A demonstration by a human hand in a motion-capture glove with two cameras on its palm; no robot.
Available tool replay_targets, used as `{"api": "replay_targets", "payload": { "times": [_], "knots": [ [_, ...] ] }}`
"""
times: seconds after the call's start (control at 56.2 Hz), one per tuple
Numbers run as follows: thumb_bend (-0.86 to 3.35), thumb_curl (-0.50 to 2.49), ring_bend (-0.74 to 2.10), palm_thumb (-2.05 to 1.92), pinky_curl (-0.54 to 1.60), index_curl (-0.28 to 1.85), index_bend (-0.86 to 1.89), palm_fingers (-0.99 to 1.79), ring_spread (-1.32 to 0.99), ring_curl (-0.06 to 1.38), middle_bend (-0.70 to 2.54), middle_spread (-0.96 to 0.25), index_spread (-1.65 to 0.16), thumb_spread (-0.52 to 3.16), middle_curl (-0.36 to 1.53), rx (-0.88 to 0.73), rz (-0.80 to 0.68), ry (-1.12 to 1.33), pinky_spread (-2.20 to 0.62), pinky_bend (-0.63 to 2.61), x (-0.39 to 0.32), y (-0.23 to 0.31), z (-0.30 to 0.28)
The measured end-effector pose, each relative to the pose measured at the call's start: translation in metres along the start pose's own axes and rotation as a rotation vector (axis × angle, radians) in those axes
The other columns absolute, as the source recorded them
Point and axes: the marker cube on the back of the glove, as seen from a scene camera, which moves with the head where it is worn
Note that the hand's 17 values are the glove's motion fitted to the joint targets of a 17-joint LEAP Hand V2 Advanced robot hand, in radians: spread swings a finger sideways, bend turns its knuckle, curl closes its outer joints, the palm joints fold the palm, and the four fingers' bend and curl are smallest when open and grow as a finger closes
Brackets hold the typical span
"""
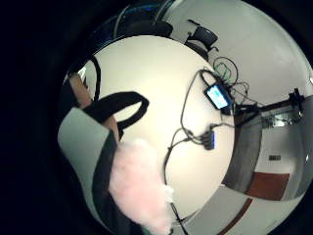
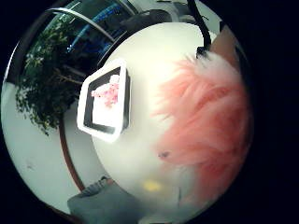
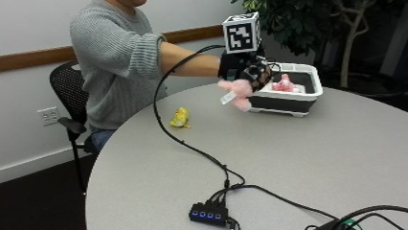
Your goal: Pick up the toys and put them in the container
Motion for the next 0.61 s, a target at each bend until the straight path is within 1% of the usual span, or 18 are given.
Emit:
{"api": "replay_targets", "payload": {
  "times": [0.071, 0.142, 0.196, 0.285, 0.409, 0.516, 0.587, 0.605],
  "knots": [
    [0.13, 0.68, 1.05, 0.63, 0.38, 0.36, 0.18, 0.94, -0.36, 0.52, 0.56, -0.3, -0.42, 0.96, 0.61, -0.003, -0.046, -0.056, -0.4, 1.03, -0.045, -0.005, -0.001],
    [0.12, 0.71, 1.05, 0.64, 0.39, 0.38, 0.18, 0.95, -0.36, 0.52, 0.55, -0.31, -0.42, 0.93, 0.62, -0.02, -0.189, -0.148, -0.4, 1.03, -0.131, -0.006, -0.001],
    [0.11, 0.73, 1.05, 0.63, 0.39, 0.38, 0.17, 0.94, -0.36, 0.52, 0.54, -0.31, -0.43, 0.93, 0.64, -0.016, -0.279, -0.172, -0.4, 1.04, -0.188, -0.007, -0.002],
    [0.1, 0.75, 1.05, 0.63, 0.4, 0.39, 0.16, 0.93, -0.36, 0.53, 0.52, -0.31, -0.43, 0.92, 0.66, -0.005, -0.341, -0.172, -0.4, 1.06, -0.246, -0.01, -0.004],
    [0.08, 0.78, 1.06, 0.63, 0.41, 0.41, 0.15, 0.92, -0.35, 0.53, 0.5, -0.32, -0.43, 0.92, 0.69, -0.004, -0.388, -0.171, -0.39, 1.08, -0.283, -0.014, 0.0],
    [0.06, 0.8, 1.08, 0.62, 0.41, 0.41, 0.14, 0.89, -0.35, 0.54, 0.48, -0.33, -0.43, 0.92, 0.72, -0.01, -0.375, -0.164, -0.39, 1.1, -0.296, -0.014, 0.008],
    [0.04, 0.8, 1.13, 0.6, 0.42, 0.39, 0.1, 0.83, -0.34, 0.55, 0.45, -0.34, -0.42, 0.96, 0.72, -0.069, -0.366, -0.123, -0.38, 1.11, -0.295, -0.011, 0.018],
    [0.01, 0.77, 1.13, 0.53, 0.4, 0.38, 0.08, 0.75, -0.34, 0.55, 0.44, -0.34, -0.41, 1.02, 0.72, -0.096, -0.365, -0.108, -0.37, 1.08, -0.294, -0.01, 0.022]
  ]
}}
